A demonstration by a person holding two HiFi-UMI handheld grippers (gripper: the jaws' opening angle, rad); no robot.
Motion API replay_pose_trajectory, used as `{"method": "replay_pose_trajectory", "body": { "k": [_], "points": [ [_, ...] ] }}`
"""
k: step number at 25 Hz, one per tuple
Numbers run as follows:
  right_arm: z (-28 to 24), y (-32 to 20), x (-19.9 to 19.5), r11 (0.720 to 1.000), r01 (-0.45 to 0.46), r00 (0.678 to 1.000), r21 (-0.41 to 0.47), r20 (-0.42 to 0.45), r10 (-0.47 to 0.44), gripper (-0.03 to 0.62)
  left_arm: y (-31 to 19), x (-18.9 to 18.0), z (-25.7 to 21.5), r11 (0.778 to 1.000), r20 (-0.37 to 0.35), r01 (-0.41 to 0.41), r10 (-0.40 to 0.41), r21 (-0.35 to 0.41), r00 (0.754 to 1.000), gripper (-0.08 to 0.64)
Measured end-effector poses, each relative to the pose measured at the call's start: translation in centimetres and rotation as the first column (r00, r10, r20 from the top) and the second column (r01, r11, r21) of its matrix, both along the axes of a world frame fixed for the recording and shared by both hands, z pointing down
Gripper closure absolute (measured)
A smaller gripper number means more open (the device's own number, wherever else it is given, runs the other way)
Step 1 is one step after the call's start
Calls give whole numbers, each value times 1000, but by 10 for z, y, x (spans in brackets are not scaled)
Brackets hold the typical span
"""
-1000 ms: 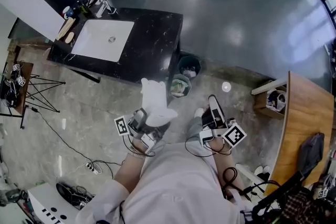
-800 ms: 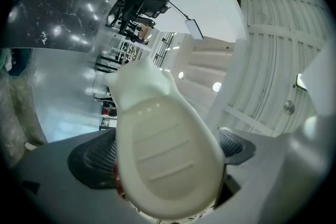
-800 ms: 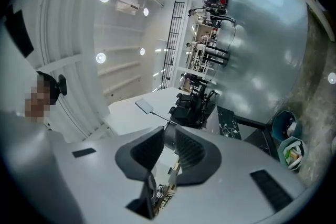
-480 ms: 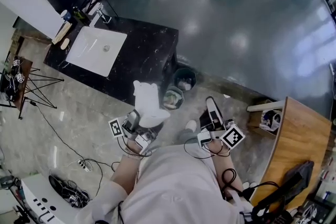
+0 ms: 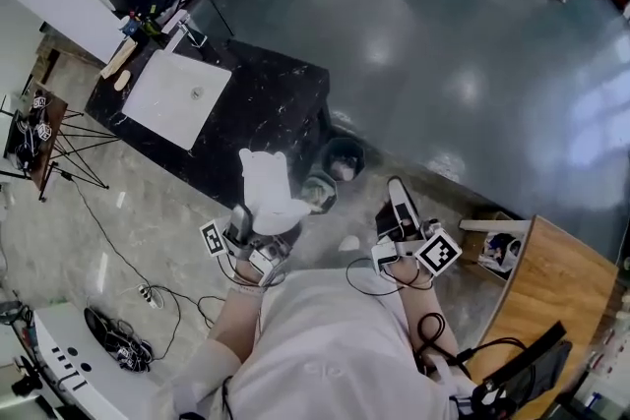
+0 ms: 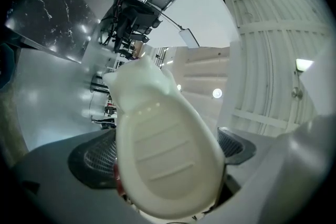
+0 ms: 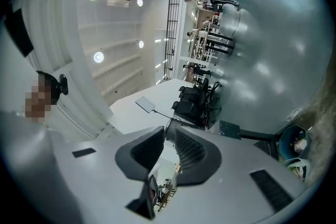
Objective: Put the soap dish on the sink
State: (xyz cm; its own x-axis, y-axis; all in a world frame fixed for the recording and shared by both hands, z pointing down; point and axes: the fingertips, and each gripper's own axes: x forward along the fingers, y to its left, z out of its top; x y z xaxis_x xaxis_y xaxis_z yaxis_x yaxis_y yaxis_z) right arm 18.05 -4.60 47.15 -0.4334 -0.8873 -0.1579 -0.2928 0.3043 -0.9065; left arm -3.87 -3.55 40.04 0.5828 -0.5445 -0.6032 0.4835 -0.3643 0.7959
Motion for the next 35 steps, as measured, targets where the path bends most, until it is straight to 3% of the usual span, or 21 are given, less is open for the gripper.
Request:
{"method": "replay_pose_trajectory", "body": {
  "k": [10,16,27,30,35],
  "points": [
    [1,-10,-9,999,50,998,-6,38,-50,515,-6,0,-4,998,75,55,-54,-9,996,-24],
    [2,-23,-29,998,63,997,-11,40,-63,515,-25,-23,7,995,151,96,-90,-33,984,-23],
    [10,-57,-67,996,80,997,-38,24,-79,515,-83,-78,54,975,311,148,-91,-163,946,-23],
    [9,-66,-75,996,83,997,-37,11,-83,515,-100,-88,69,971,387,144,-59,-192,920,-23],
    [8,-83,-92,993,110,994,-36,-20,-111,515,-129,-94,105,970,583,103,47,-222,811,-23]
  ]
}}
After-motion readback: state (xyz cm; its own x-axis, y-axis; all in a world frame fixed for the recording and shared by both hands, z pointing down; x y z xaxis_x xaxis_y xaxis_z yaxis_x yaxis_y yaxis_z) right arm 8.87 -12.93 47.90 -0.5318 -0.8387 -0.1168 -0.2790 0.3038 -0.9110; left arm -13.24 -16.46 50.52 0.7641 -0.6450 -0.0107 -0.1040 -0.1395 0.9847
